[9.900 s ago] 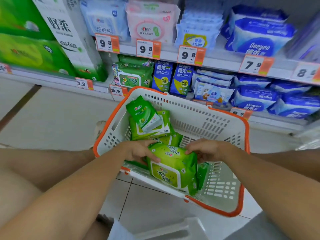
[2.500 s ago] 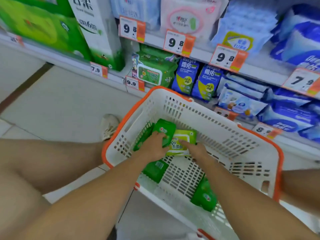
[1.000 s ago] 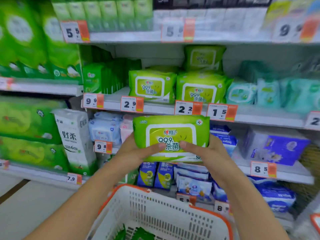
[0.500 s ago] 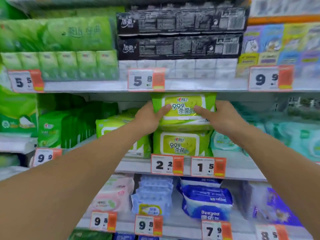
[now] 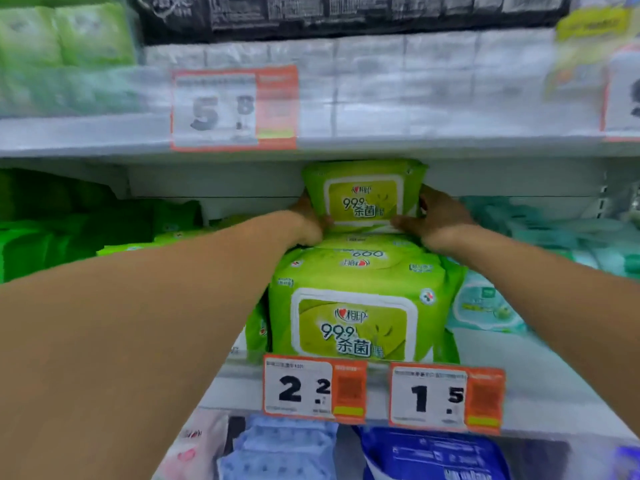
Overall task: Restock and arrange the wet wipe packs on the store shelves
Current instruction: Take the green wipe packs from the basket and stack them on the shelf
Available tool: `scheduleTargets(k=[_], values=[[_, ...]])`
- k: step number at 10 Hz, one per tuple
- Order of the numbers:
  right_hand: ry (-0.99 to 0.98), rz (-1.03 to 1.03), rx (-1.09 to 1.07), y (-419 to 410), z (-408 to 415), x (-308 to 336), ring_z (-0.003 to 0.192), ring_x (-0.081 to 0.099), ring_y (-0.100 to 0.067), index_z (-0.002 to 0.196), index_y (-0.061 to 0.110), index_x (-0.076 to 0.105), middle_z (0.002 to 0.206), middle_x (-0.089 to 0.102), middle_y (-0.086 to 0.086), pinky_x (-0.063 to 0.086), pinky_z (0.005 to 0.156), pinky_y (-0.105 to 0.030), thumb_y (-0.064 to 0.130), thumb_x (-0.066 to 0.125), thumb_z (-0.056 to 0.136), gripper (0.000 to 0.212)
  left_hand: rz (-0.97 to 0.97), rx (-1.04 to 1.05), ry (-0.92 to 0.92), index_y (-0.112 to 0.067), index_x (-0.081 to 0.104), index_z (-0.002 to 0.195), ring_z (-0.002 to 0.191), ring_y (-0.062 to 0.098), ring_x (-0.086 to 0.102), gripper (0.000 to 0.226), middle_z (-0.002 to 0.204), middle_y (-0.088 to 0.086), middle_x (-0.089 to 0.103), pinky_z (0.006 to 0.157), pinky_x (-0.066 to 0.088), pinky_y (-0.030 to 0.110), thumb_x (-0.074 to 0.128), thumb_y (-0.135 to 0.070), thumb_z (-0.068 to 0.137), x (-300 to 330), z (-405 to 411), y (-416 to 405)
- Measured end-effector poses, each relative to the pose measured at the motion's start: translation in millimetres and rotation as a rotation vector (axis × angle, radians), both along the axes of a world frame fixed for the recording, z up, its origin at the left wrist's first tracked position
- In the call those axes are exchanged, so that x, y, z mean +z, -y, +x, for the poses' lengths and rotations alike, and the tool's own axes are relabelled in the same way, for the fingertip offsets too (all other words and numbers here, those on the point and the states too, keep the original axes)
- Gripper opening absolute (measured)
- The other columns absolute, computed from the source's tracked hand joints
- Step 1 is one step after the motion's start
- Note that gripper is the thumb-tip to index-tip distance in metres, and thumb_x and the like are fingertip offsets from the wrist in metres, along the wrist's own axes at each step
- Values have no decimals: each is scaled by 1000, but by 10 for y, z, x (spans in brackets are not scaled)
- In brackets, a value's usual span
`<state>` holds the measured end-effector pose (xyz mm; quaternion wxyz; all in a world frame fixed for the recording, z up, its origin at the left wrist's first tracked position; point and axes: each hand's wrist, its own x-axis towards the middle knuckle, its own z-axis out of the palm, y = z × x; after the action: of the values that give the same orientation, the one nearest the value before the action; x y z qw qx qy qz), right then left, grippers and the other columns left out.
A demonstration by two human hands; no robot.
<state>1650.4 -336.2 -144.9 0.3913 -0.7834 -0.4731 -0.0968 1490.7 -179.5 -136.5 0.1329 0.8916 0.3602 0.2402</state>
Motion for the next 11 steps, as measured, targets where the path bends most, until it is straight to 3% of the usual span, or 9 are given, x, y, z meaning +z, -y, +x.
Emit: scheduleTargets(k=[1, 3, 4, 5, 7, 8, 9, 10, 11], values=[[-26, -53, -16, -20, 15, 42, 119, 59, -34, 141, 20, 50, 138, 60, -10, 49, 96, -36, 42, 69, 91, 59, 8, 3, 3, -15, 26, 153, 133, 33, 45, 62, 151, 14, 42, 108, 37, 34, 51, -38, 101, -3, 34, -6], [-110, -68, 5, 120, -257, 62, 124, 54, -32, 145, 18, 46, 144, 53, -10, 43, 97, -31, 38, 48, 103, 46, 14, 33, 28, -9, 47, 138, 113, 29, 55, 40, 138, 15, 53, 85, 42, 31, 41, -32, 106, 135, -275, 273], [-249, -6, -43, 264, -450, 126, 116, 57, -31, 135, 8, 53, 135, 58, -13, 48, 100, -40, 39, 52, 101, 46, 102, 62, -89, -4, 48, 138, 126, 33, 52, 39, 142, 17, 49, 98, 42, 36, 41, -24, 106, 185, -554, 521], [-328, 47, -78, 368, -594, 144, 122, 54, -29, 136, 3, 50, 135, 56, -10, 44, 99, -36, 37, 51, 102, 48, 100, 8, -121, -4, 40, 145, 134, 33, 45, 49, 148, 18, 45, 105, 37, 33, 39, -33, 106, 91, -852, 710], [-312, 119, -119, 744, -984, 92, 126, 52, -30, 137, -1, 50, 142, 53, -17, 39, 100, -30, 37, 54, 100, 53, 155, -113, 146, -8, 38, 148, 134, 30, 46, 54, 146, 13, 49, 105, 37, 32, 46, -36, 102, -148, -1422, 962], [2, 405, -213, 1336, -1543, -311, 104, 64, -22, 114, 10, 68, 111, 71, -7, 48, 95, -33, 38, 57, 93, 37, 345, -270, 535, -10, 60, 126, 111, 22, 61, 37, 121, 6, 67, 94, 43, 30, 50, -31, 97, -674, -1942, 1416], [11, 641, -98, 1778, -2635, -1560, 62, 50, 0, 86, 8, 65, 71, 57, 8, 42, 66, -19, 18, 54, 91, 16, 77, -243, 448, -14, 63, 104, 89, 19, 64, 21, 95, 1, 68, 80, 50, 31, 53, -30, 96, -2096, -2533, 1980], [-264, -89, 191, 1838, -3230, -2982, 79, 63, -18, 100, 9, 65, 87, 66, -6, 51, 69, -30, 21, 59, 95, 14, -292, -153, -165, -18, 60, 119, 108, 28, 62, 37, 116, 6, 65, 91, 50, 38, 62, -42, 91, -3437, -3113, 2327], [-526, -1219, 402, 2329, -3614, -4504, 148, 24, -26, 156, 10, 23, 162, 21, -7, 26, 115, -26, 38, 67, 93, 82, -712, -65, -599, -18, 49, 139, 121, 28, 55, 69, 136, 6, 54, 100, 47, 40, 76, -43, 81, -4598, -4067, 2797]])
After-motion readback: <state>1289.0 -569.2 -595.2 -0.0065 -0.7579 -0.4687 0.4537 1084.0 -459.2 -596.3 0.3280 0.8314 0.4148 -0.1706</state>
